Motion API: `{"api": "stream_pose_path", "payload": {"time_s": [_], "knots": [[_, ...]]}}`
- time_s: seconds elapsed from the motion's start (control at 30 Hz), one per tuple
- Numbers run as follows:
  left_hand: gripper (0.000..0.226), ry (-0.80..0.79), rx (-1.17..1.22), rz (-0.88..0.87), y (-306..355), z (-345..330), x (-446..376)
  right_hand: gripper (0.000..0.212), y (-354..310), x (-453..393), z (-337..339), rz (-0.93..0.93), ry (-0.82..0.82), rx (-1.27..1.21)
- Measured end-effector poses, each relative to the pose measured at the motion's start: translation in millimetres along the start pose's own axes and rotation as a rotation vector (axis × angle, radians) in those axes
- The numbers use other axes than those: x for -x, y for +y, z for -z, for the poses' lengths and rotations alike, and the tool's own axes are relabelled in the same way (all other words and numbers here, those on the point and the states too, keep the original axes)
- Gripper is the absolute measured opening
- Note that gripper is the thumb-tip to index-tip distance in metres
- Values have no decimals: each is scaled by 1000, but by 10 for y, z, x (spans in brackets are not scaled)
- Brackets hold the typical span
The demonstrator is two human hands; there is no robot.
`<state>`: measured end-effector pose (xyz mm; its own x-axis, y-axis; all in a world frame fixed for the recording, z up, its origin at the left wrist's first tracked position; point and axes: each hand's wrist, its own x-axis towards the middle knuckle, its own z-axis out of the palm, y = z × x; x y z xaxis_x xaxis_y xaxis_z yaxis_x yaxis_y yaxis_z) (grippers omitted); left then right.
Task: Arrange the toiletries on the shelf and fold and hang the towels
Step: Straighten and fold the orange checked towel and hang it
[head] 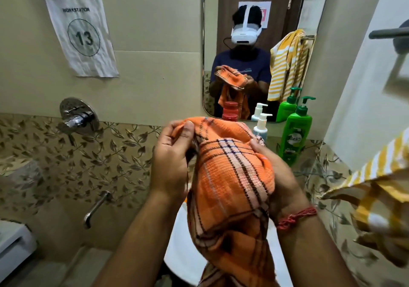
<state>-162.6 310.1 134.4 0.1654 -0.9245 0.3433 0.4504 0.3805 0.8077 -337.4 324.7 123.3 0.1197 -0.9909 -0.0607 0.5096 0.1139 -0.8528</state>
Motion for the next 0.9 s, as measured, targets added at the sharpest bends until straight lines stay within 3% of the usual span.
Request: {"api": "stream_pose_path", "payload": {"time_s": [0.1, 0.2, 0.27, 0.33, 0.4, 0.53, 0.63, 0.7, 0.77, 0.83, 0.9], "knots": [[14, 145, -220, -246, 2, 58, -33, 43, 2, -1, -23, 23, -28, -58], [17, 57, -546, -419, -61, 71, 98, 39, 6, -12, -30, 47, 36, -52], [24, -176, -644, -295, -131, 83, 159, 44, 4, -50, -27, 42, 94, -34], [48, -463, -728, -54, -215, 92, 168, 51, -10, -45, -72, 28, 92, -37], [62, -597, -754, 103, -298, 105, 164, 53, -17, -54, -86, 5, 93, -48], [18, -440, -671, 14, -392, 207, 138, 49, -56, -44, -35, 37, 124, -61], [24, -316, -726, -184, -375, 288, 120, 43, -73, -43, 29, 71, 188, -100], [32, -284, -691, -186, -276, 316, 104, 39, -61, -37, 48, 64, 217, -102], [26, -493, -659, 22, -238, 379, 72, 42, -59, -59, 63, 29, 201, -158], [16, -904, -778, 255, -332, 485, 83, 47, -84, -81, 65, 24, 201, -219], [19, -1183, -866, 389, -529, 647, 143, 53, -130, -139, 107, 40, 204, -258]]}}
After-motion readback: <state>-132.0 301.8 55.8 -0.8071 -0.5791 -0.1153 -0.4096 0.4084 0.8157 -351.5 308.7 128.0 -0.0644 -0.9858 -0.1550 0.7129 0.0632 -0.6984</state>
